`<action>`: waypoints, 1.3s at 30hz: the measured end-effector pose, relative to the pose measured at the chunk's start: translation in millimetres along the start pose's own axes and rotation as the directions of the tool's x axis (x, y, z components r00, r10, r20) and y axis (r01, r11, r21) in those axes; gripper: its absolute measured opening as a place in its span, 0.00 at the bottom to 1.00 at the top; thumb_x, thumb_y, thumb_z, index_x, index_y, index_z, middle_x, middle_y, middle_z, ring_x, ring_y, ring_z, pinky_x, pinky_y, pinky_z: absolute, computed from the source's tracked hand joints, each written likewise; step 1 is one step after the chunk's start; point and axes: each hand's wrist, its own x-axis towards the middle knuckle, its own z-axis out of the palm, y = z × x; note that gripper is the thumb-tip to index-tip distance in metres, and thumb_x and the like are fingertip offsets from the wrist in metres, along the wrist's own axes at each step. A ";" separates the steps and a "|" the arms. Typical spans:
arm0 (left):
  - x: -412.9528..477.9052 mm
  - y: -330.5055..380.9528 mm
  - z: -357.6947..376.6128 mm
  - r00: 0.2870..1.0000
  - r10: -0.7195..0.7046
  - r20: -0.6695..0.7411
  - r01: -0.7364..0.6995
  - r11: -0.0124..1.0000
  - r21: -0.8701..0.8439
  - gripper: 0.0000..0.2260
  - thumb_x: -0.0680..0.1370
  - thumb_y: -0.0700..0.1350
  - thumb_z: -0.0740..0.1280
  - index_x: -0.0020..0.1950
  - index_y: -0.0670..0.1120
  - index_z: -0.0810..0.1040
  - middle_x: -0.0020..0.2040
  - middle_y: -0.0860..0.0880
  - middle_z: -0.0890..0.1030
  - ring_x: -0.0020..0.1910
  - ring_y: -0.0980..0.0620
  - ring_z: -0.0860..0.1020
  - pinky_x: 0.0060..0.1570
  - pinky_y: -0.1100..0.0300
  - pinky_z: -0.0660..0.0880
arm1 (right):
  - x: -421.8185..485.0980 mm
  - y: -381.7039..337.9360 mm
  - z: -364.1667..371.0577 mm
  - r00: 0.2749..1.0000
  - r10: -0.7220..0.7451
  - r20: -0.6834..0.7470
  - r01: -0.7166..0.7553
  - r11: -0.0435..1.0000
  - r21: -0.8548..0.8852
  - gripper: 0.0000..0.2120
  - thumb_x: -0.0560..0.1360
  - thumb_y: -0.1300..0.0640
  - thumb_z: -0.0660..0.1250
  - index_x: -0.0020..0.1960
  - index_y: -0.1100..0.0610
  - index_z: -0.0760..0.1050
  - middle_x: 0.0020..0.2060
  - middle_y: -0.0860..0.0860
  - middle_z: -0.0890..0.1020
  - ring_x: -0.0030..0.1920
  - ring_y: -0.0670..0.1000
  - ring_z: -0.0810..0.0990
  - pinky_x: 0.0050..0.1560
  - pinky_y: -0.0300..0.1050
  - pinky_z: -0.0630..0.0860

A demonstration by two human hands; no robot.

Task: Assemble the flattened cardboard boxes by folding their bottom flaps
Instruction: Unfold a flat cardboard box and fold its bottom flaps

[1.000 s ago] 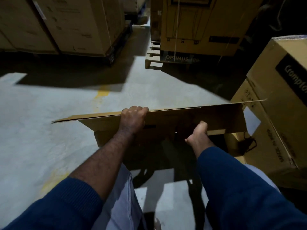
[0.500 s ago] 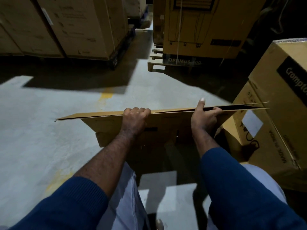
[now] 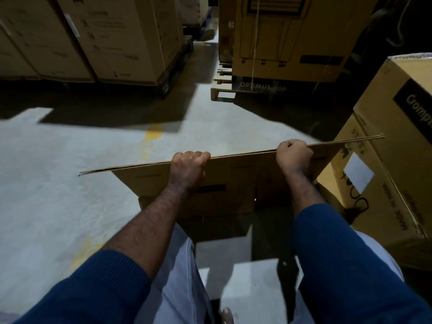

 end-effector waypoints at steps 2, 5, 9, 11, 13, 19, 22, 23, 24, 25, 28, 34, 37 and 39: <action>0.7 -0.4 -2.3 1.000 0.004 -0.014 -0.003 1.000 0.016 0.12 0.65 0.34 0.75 0.43 0.47 0.81 0.35 0.49 0.83 0.33 0.44 0.81 0.34 0.56 0.72 | 3.2 0.8 2.1 0.996 -0.006 0.090 0.006 1.000 0.002 0.12 0.83 0.52 0.64 0.55 0.60 0.81 0.44 0.52 0.81 0.37 0.46 0.75 0.31 0.39 0.68; -0.7 1.6 -3.7 1.000 0.025 0.001 -0.025 1.000 0.018 0.12 0.64 0.34 0.76 0.43 0.47 0.80 0.35 0.49 0.83 0.32 0.44 0.80 0.34 0.56 0.72 | 1.8 2.7 7.1 0.981 -0.006 0.194 -0.001 0.999 0.035 0.12 0.82 0.48 0.67 0.54 0.56 0.81 0.47 0.50 0.81 0.42 0.47 0.76 0.35 0.41 0.69; -1.4 4.5 -5.6 0.999 0.038 0.036 -0.040 0.999 0.031 0.13 0.63 0.35 0.76 0.42 0.48 0.79 0.34 0.50 0.82 0.32 0.45 0.80 0.34 0.57 0.71 | 3.1 3.3 12.2 0.970 0.053 0.238 -0.072 0.995 0.075 0.07 0.79 0.53 0.69 0.51 0.56 0.82 0.46 0.52 0.83 0.42 0.49 0.79 0.37 0.42 0.74; -0.9 4.9 -6.6 0.998 0.044 0.049 -0.046 0.998 0.036 0.12 0.63 0.36 0.75 0.41 0.48 0.79 0.34 0.50 0.82 0.32 0.45 0.79 0.34 0.57 0.69 | 2.4 0.6 12.8 0.964 0.099 0.247 -0.128 0.986 0.107 0.08 0.77 0.56 0.68 0.50 0.58 0.83 0.47 0.53 0.85 0.43 0.51 0.82 0.38 0.41 0.75; -1.3 4.4 -6.9 0.997 0.047 0.059 -0.049 0.998 0.043 0.12 0.63 0.36 0.75 0.41 0.49 0.79 0.34 0.51 0.82 0.32 0.45 0.80 0.35 0.57 0.69 | -0.1 -3.1 13.7 0.957 0.131 0.259 -0.176 0.972 0.158 0.10 0.77 0.58 0.66 0.52 0.62 0.82 0.47 0.55 0.85 0.34 0.48 0.83 0.30 0.37 0.74; -3.8 4.2 -18.8 0.979 -0.073 0.191 0.065 0.997 0.049 0.09 0.76 0.39 0.67 0.54 0.48 0.79 0.47 0.49 0.83 0.46 0.45 0.80 0.42 0.54 0.66 | -14.4 -14.0 20.0 0.930 0.180 0.320 -0.276 0.918 0.283 0.19 0.79 0.61 0.63 0.69 0.57 0.75 0.55 0.53 0.83 0.36 0.47 0.86 0.30 0.40 0.73; -8.2 5.1 -25.9 0.963 -0.151 0.224 0.134 0.987 0.086 0.10 0.78 0.40 0.64 0.58 0.48 0.78 0.51 0.48 0.82 0.51 0.45 0.79 0.44 0.53 0.67 | -21.9 -22.7 25.7 0.934 0.156 0.322 -0.283 0.873 0.397 0.26 0.79 0.64 0.64 0.77 0.59 0.67 0.66 0.58 0.78 0.36 0.50 0.85 0.38 0.45 0.81; -9.1 5.1 -27.9 0.958 -0.175 0.226 0.160 0.984 0.084 0.10 0.78 0.41 0.64 0.58 0.48 0.78 0.51 0.48 0.82 0.51 0.44 0.79 0.44 0.52 0.68 | -24.8 -26.4 26.8 0.936 0.151 0.319 -0.282 0.863 0.420 0.27 0.79 0.64 0.64 0.78 0.59 0.66 0.70 0.58 0.75 0.36 0.50 0.86 0.37 0.44 0.82; -10.0 4.6 -29.8 0.954 -0.195 0.227 0.181 0.980 0.078 0.11 0.78 0.41 0.64 0.59 0.49 0.78 0.51 0.48 0.82 0.52 0.44 0.79 0.44 0.53 0.67 | -27.5 -29.9 28.1 0.935 0.144 0.323 -0.282 0.855 0.436 0.28 0.80 0.64 0.64 0.79 0.58 0.65 0.72 0.58 0.73 0.36 0.50 0.86 0.34 0.42 0.81; -10.7 4.2 -32.5 0.951 -0.208 0.228 0.197 0.978 0.069 0.11 0.78 0.42 0.65 0.60 0.50 0.77 0.52 0.48 0.82 0.52 0.44 0.79 0.44 0.53 0.67 | -30.5 -33.5 29.2 0.935 0.137 0.328 -0.282 0.848 0.449 0.28 0.80 0.65 0.64 0.79 0.57 0.65 0.73 0.58 0.72 0.37 0.51 0.86 0.30 0.39 0.79; -10.6 1.4 -40.8 0.946 -0.206 0.250 0.201 0.979 0.046 0.15 0.78 0.44 0.66 0.65 0.52 0.75 0.56 0.48 0.81 0.54 0.44 0.79 0.44 0.52 0.70 | -39.6 -42.9 30.1 0.934 0.105 0.343 -0.271 0.832 0.485 0.29 0.80 0.67 0.64 0.80 0.57 0.63 0.73 0.58 0.72 0.42 0.54 0.87 0.25 0.34 0.75; -17.5 -15.9 -59.5 0.979 -0.113 0.172 0.100 0.991 0.085 0.22 0.78 0.43 0.68 0.69 0.54 0.66 0.61 0.47 0.78 0.56 0.44 0.78 0.38 0.52 0.72 | -46.4 -63.3 26.9 0.918 0.077 0.390 -0.297 0.786 0.543 0.28 0.79 0.68 0.65 0.78 0.57 0.66 0.73 0.60 0.72 0.33 0.47 0.86 0.35 0.38 0.82; -28.2 -34.7 -77.3 0.976 -0.147 0.161 0.131 0.985 0.108 0.21 0.78 0.42 0.68 0.69 0.54 0.69 0.61 0.47 0.79 0.56 0.44 0.78 0.41 0.50 0.78 | -66.4 -80.0 34.5 0.904 0.035 0.426 -0.288 0.785 0.548 0.27 0.80 0.67 0.65 0.78 0.56 0.67 0.70 0.59 0.75 0.32 0.48 0.85 0.35 0.39 0.82; -39.6 -49.5 -87.9 0.957 -0.222 0.189 0.202 0.972 0.118 0.18 0.78 0.42 0.68 0.66 0.54 0.73 0.57 0.49 0.80 0.54 0.46 0.79 0.43 0.50 0.79 | -81.9 -91.5 46.9 0.889 -0.001 0.458 -0.277 0.795 0.540 0.28 0.80 0.67 0.65 0.78 0.55 0.68 0.69 0.59 0.76 0.32 0.48 0.85 0.36 0.41 0.83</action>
